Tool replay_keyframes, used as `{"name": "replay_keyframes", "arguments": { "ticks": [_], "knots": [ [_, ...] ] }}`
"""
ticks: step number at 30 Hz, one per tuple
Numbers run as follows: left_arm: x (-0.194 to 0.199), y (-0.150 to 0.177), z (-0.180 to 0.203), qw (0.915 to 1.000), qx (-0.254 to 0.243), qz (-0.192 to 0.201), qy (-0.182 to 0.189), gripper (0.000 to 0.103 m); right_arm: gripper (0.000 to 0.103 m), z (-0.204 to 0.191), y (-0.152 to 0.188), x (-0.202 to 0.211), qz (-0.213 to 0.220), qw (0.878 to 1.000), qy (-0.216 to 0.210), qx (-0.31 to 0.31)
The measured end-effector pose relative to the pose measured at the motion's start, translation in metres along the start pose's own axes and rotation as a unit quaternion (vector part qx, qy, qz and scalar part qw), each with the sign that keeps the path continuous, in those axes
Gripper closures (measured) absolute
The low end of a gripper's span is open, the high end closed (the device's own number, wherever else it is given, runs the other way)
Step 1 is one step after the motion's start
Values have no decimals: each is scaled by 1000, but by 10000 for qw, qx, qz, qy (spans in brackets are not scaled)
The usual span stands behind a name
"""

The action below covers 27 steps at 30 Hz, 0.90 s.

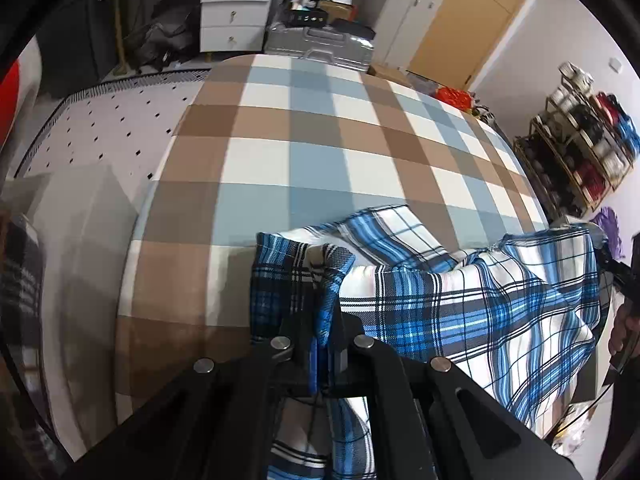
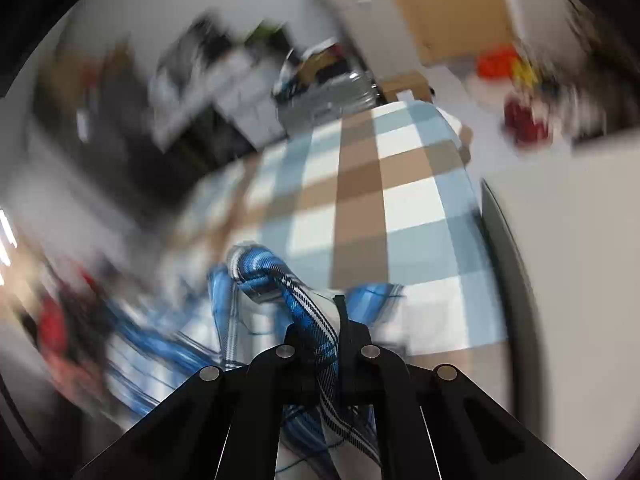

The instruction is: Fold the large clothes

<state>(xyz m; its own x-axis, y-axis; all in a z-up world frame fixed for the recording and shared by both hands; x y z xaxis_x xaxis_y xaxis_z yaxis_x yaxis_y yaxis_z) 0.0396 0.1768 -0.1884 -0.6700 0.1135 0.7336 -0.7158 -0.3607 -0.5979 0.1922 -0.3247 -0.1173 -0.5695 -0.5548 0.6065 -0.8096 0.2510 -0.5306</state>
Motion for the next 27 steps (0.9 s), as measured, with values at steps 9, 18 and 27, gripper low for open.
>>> {"name": "replay_keyframes", "arguments": {
  "ticks": [9, 18, 27],
  "knots": [
    [3, -6, -15, 9983, 333, 388, -281, 103, 95, 77, -14, -24, -164, 9790, 675, -1918],
    [-3, -16, -27, 9951, 902, 126, -392, 70, 13, 15, -37, 10, 555, 9873, 1373, -574],
    [50, 45, 3, 9984, 22, 357, -444, 31, 0, -94, 34, 28, 287, 9886, 435, 1410]
  ]
}}
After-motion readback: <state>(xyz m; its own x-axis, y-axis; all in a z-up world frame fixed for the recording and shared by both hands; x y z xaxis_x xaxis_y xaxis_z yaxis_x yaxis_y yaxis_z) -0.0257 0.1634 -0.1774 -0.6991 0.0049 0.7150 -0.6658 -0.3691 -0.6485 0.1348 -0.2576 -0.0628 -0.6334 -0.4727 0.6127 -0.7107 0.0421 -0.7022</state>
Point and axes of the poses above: each gripper's, at about its wrist camera, not at the fingertips, and x roughly against the way its jaws point, z to its right, y to its underside, the point moved 1 cm from there along -x, roughly the way its jaws point, and after that the axes turned 5 degrees about z, right-handed, at the moved point
